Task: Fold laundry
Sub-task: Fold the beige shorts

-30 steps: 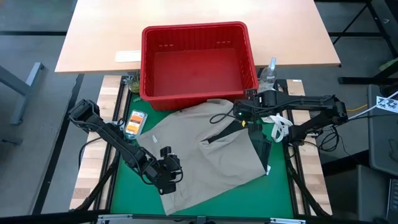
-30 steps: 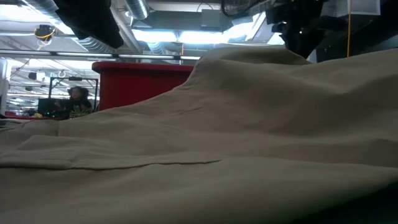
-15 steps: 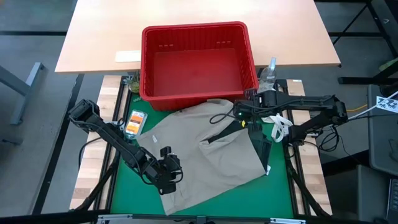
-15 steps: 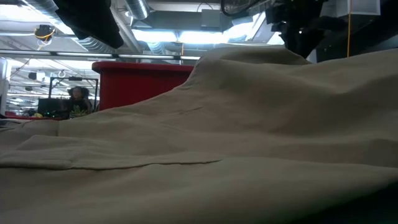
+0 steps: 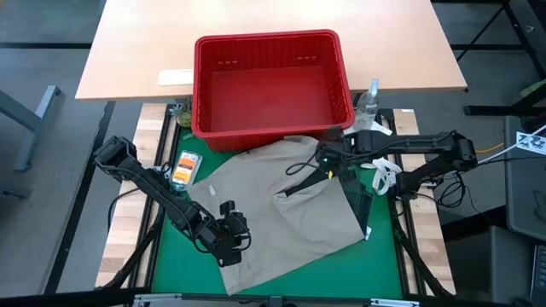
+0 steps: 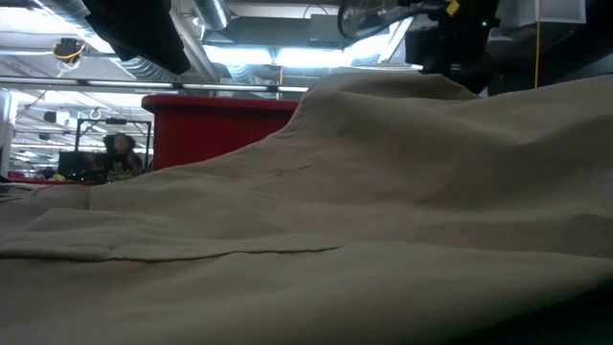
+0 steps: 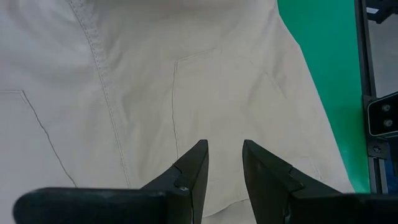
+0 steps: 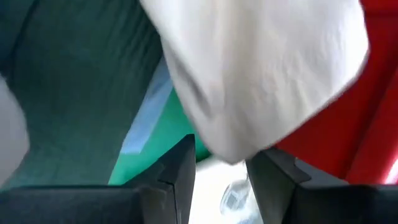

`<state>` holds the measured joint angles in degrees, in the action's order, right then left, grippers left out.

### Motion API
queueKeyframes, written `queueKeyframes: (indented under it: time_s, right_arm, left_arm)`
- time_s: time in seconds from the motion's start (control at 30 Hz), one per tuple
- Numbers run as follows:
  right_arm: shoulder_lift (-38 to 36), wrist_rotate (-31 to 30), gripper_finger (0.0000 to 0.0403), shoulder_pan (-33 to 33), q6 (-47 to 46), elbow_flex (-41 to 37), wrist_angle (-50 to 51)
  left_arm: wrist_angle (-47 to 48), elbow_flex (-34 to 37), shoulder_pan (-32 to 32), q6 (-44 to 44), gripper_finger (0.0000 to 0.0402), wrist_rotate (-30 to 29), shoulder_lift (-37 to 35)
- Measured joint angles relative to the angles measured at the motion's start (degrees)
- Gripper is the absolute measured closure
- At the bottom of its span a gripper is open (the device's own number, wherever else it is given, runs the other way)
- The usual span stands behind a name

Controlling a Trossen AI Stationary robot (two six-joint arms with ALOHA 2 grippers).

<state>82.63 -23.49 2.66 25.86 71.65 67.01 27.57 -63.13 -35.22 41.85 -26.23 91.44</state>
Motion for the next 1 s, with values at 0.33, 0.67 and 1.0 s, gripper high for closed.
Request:
queueKeyframes:
  time_s: [0.33, 0.67, 1.0]
  right_arm:
    - [0.0, 12.1, 0.028, 0.0, 9.2, -4.5, -7.9]
    - [0.0, 10.1, 0.0384, 0.0, 9.1, -4.3, -6.8]
    - [0.0, 10.0, 0.0397, 0.0, 6.7, 7.3, 10.7]
  left_arm:
    - [0.0, 0.0, 0.0, 0.0, 0.0308, 0.0, 0.0]
    - [0.0, 0.0, 0.0, 0.0, 0.0308, 0.0, 0.0]
    - [0.0, 0.0, 0.0, 0.0, 0.0308, 0.0, 0.0]
